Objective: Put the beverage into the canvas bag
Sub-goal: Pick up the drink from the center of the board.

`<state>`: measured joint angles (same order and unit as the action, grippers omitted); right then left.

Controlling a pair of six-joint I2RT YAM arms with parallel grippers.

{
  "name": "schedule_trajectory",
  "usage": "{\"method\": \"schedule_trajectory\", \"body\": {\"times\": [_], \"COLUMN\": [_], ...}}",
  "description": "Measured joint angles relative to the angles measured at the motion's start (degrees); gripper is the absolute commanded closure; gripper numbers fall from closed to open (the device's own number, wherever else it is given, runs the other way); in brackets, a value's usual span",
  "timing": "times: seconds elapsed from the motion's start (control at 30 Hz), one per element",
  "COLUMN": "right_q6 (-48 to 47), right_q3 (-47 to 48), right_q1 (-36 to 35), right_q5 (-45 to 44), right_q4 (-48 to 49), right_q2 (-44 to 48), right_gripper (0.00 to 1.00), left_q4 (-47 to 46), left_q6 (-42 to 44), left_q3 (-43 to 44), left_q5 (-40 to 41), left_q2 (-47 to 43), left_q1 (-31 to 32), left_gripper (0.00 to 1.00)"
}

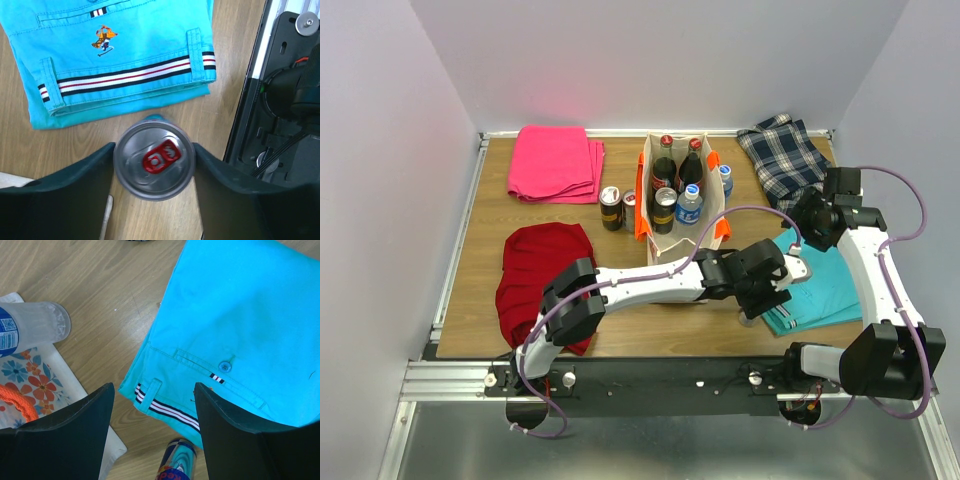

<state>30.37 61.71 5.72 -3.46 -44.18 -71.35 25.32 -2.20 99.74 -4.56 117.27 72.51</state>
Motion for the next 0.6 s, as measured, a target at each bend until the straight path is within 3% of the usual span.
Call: {"method": "schedule_trajectory", "body": {"times": [0.1, 0.2, 0.23, 0.27, 0.6], "right_q6": [0.00, 0.00, 0.00, 0.00, -0.02], "right_q3": [0.00, 0.00, 0.00, 0.00, 0.00], "right_q1": [0.00, 0.00, 0.00, 0.00, 0.00], "right_q5": [0.00, 0.00, 0.00, 0.00, 0.02], "right_q4": [0.00, 0.00, 0.00, 0.00, 0.00], "right_q2": [0.00, 0.00, 0.00, 0.00, 0.00], "right_gripper": [0.27, 0.27, 0.27, 0.27, 0.27], "left_q4": [-0.26, -0.35, -0.35, -0.35, 0.11], "left_q6": [-0.37, -0.48, -0.57, -0.61, -0.59], "left_q3": [0.00, 0.00, 0.00, 0.00, -0.13], "left_q5": [0.00, 0.02, 0.07, 0.07, 0.33], "left_q2": [0.00, 0.00, 0.00, 0.00, -0.31], "left_q1": [-0.02, -0.04, -0.04, -0.04, -0.13], "left_gripper": [0.50, 0.79, 0.96, 1.00, 1.00]}}
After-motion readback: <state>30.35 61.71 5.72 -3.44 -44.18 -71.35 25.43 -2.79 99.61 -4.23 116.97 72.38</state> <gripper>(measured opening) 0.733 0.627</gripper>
